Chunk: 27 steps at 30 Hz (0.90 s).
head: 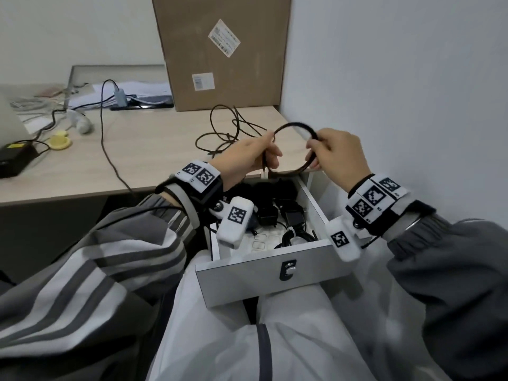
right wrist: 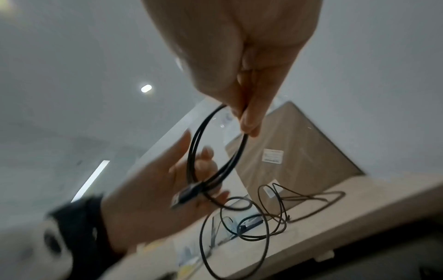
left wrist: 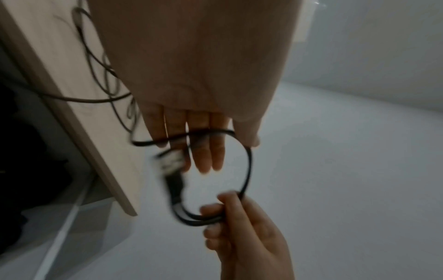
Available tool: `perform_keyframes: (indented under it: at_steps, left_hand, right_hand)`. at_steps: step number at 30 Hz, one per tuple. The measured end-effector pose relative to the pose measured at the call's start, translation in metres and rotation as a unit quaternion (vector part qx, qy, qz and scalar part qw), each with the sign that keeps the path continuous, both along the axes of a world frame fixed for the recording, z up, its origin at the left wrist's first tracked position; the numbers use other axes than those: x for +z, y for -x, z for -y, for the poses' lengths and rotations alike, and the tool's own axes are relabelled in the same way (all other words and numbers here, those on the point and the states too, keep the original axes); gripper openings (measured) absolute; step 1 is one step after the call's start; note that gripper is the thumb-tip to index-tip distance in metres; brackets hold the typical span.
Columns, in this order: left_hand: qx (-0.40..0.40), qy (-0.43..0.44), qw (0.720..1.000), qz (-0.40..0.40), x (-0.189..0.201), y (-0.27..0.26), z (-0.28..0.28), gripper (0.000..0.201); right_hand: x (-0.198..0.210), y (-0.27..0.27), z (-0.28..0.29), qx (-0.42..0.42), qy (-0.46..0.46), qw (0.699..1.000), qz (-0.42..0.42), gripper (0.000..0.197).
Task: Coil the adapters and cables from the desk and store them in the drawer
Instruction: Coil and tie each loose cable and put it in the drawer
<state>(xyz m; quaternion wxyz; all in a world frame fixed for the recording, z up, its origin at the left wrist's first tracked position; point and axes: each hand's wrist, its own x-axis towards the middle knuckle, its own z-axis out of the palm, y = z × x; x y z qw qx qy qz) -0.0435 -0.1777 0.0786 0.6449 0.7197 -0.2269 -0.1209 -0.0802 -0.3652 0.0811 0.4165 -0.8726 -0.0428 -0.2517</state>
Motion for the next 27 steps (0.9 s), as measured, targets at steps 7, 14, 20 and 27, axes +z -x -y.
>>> perform_keyframes:
  at_steps: [7, 14, 20, 27]
  left_hand:
    - [0.036, -0.011, 0.999, -0.026, -0.033, -0.011, 0.007, 0.071]
    - [0.101, 0.030, 0.994, 0.007, -0.036, -0.010, 0.021, 0.042]
    - [0.039, 0.233, 0.966, -0.105, -0.019, -0.004, 0.021, 0.025]
    - [-0.017, -0.077, 0.996, 0.040, -0.008, 0.004, 0.019, 0.020]
  right_hand:
    - [-0.028, -0.006, -0.010, -0.038, -0.324, 0.945, -0.030, 0.020]
    - [-0.042, -0.001, -0.033, 0.000, -0.345, 0.936, -0.073, 0.014]
    - [-0.044, 0.010, -0.024, 0.077, -0.169, 0.955, -0.231, 0.019]
    - [-0.010, 0.021, -0.008, 0.121, 0.124, 0.984, -0.051, 0.050]
